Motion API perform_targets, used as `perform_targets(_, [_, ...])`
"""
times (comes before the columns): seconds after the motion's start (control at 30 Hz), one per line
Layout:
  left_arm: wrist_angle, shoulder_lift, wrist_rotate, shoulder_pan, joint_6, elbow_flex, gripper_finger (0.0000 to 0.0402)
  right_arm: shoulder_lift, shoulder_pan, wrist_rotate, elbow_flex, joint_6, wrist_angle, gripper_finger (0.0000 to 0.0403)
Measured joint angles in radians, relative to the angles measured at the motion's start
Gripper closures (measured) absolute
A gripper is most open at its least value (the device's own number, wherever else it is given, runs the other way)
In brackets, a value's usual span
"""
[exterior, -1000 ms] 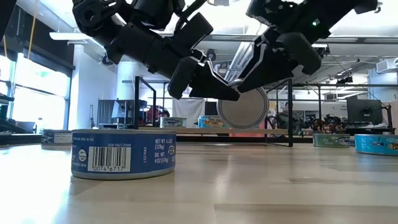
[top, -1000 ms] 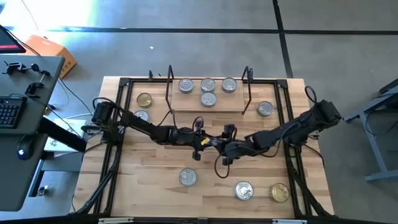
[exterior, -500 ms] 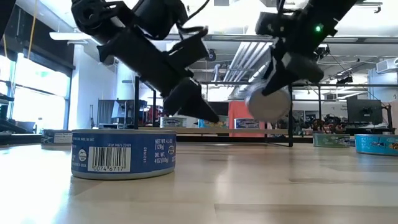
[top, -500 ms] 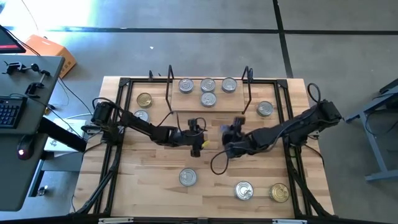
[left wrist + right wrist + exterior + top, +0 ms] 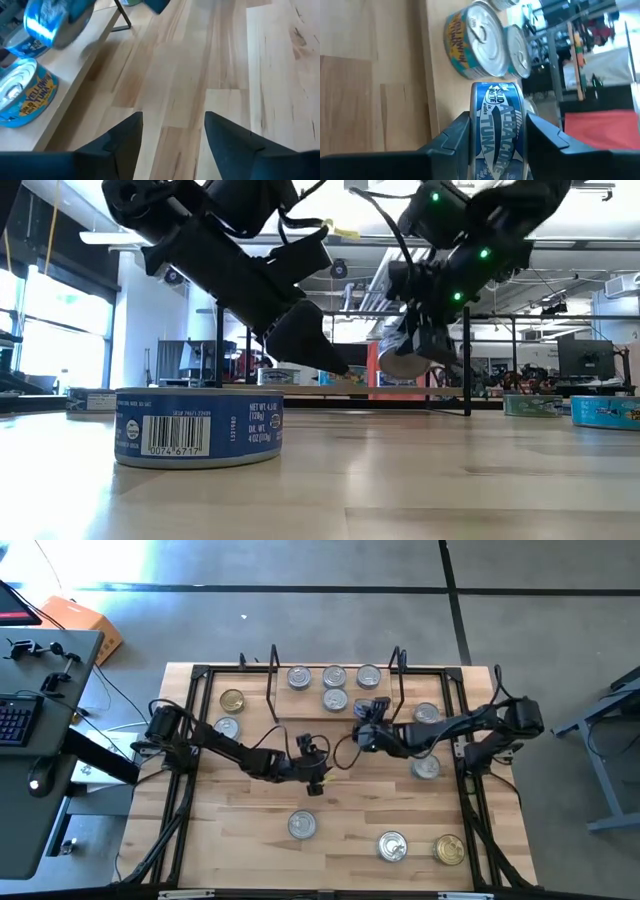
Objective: Stack canned seafood by type on shelf
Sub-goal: Put the dark blue tuna can aligned with the other dark blue tuna can on the shelf, then put the green tuna can aligned with the other green tuna can on the shelf
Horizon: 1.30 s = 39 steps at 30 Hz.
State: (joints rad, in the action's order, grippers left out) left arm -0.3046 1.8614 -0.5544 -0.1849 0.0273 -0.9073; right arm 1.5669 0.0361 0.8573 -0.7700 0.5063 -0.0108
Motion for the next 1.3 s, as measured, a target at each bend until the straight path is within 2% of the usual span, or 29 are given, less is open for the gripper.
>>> perform_targets(0.17, [0.001,0.000,-0.017,-0.007,0.001,0.000,0.0203,-0.004,0.064,-0.104,0.040,0.115,0.048,0.0276])
perform_targets(0.3, [0.001,0.000,-0.017,-0.007,0.002,0.000,0.0204,-0.005,0.093,-0.096,0.046,0.107,0.052,0.0275])
perform_targets(0.37, [0.001,0.000,-0.017,-0.007,0.002,0.000,0.0204,-0.003,0.101,-0.106,0.048,0.115,0.069,0.0248])
perform_targets(0.53, [0.001,0.000,-0.017,-0.007,0.002,0.001,0.0204,0.001,0.107,-0.128,0.032,0.120,0.042,0.0144])
perform_targets(0.63, [0.001,0.000,-0.013,-0.007,0.002,0.001,0.0204,-0.001,0.107,-0.125,0.007,0.118,-0.032,0.0113])
perform_targets(0.83, [0.001,0.000,-0.012,-0.007,0.002,0.001,0.0204,-0.005,0.109,-0.126,-0.075,0.043,-0.160,0.0109])
perform_targets(0.97, [0.001,0.001,-0.012,-0.009,-0.008,0.001,0.0204,-0.008,0.102,-0.174,-0.128,-0.092,-0.206,0.0116])
perform_targets(1.03, [0.006,0.001,-0.020,-0.016,0.000,0.001,0.0204,-0.015,0.075,-0.254,-0.145,-0.175,-0.218,0.0118])
perform_targets(1.13, [0.064,-0.024,-0.098,-0.039,0.009,0.002,0.0204,-0.023,0.034,-0.434,-0.143,-0.292,-0.188,0.0120])
perform_targets(1.23, [0.102,-0.073,-0.163,-0.065,0.010,0.016,0.0204,-0.023,-0.011,-0.625,-0.084,-0.381,-0.035,0.0120])
perform_targets(1.3, [0.103,-0.115,-0.165,-0.082,0.019,0.043,0.0204,-0.022,-0.058,-0.719,-0.027,-0.424,0.082,0.0120])
